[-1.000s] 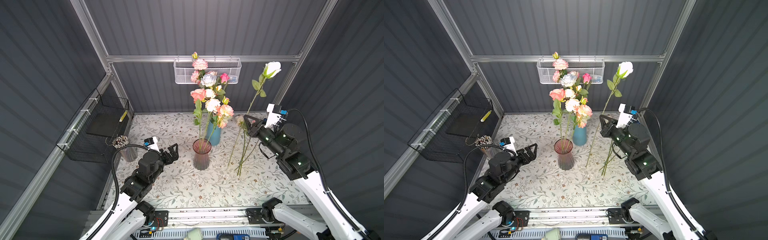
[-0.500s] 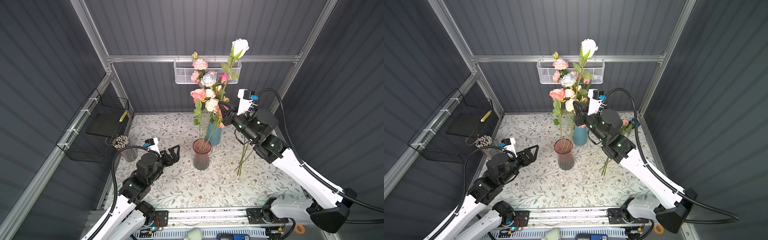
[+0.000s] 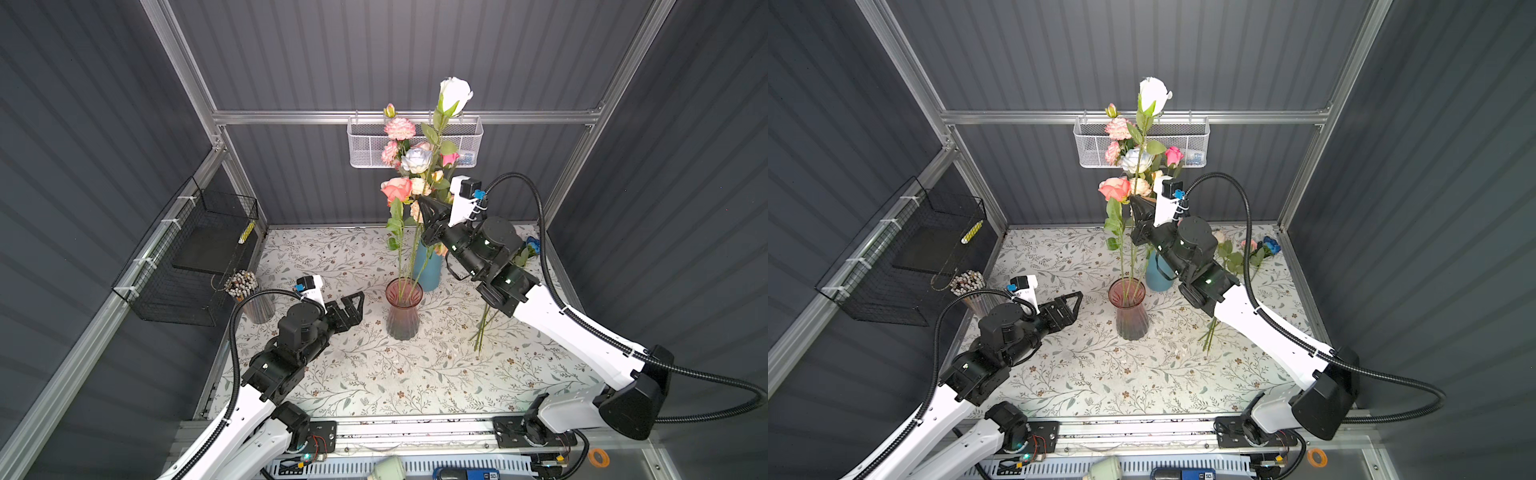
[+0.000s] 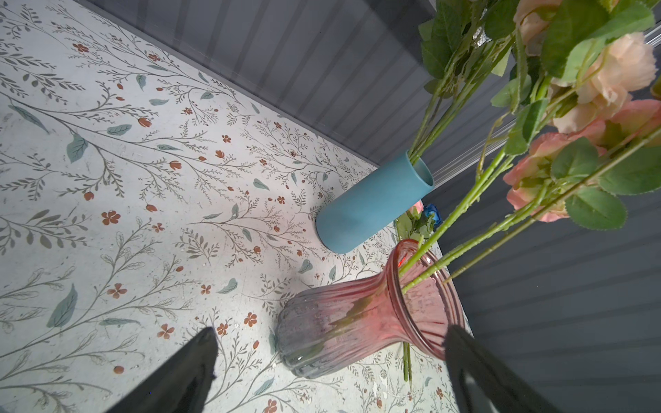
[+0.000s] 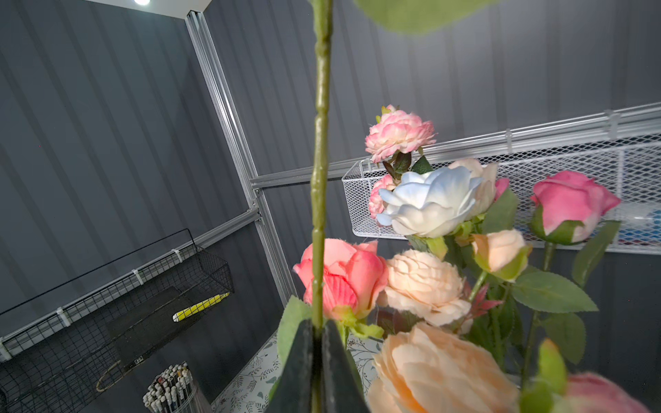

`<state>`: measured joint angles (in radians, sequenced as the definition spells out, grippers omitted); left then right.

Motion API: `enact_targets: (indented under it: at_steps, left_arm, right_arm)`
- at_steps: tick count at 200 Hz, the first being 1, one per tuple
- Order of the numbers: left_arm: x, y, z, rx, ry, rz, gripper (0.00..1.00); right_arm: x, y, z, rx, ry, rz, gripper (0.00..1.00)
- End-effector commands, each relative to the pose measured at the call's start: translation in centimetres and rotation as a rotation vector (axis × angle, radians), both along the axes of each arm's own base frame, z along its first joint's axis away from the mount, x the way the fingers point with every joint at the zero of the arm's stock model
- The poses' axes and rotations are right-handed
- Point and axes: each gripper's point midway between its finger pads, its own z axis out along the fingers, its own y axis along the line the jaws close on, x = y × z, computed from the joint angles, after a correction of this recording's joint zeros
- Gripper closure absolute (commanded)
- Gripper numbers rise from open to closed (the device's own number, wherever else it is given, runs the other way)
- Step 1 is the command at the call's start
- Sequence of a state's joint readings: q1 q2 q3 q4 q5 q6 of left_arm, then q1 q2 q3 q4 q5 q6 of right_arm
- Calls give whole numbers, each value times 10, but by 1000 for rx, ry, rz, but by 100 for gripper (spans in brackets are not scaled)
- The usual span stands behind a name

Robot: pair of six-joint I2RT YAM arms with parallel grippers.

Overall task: Arrange flowers in a vase
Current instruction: Place the flower in the vase.

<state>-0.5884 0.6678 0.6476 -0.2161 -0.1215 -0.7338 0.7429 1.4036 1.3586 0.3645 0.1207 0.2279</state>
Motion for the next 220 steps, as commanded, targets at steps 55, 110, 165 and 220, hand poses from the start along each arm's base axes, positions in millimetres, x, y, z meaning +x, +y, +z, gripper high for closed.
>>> enact_targets:
  at_steps: [55,110,165,220]
  left_arm:
    - [2,-2,1,19,-31,-12,0]
    - [8,-9,-3,14,-13,-23,0]
    - [13,-14,-5,2,2,-26,0]
    - [17,-19,-9,-4,20,-35,0]
  right_arm:
    - [-31,6,-42,-60,-14,-4,90]
    - [-51,12,-87,-149,24,-38,87]
    - [-51,11,-121,-203,88,-63,85]
    - [-49,20,-138,-257,170,-40,76]
